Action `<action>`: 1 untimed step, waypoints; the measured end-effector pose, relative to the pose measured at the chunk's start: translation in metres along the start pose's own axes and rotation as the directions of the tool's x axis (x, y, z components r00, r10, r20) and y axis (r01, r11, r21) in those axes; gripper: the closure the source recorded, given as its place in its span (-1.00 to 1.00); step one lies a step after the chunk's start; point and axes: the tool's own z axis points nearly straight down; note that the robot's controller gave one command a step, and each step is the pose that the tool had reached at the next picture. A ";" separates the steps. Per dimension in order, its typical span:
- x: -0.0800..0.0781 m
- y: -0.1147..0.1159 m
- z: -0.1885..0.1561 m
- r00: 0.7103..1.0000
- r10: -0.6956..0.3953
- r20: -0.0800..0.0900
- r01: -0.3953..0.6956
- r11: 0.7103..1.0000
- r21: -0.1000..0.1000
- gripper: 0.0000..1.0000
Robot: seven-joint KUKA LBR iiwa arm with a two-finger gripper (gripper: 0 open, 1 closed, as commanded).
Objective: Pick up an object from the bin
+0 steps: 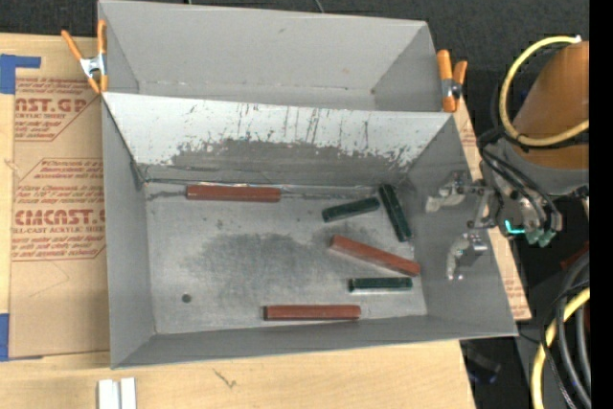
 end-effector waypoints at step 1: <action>-0.002 0.001 -0.004 1.000 -0.002 0.008 0.002 1.000 0.002 -1.00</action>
Offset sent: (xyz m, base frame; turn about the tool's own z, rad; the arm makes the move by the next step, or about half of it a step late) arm -0.0136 0.0082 -0.1359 -0.2132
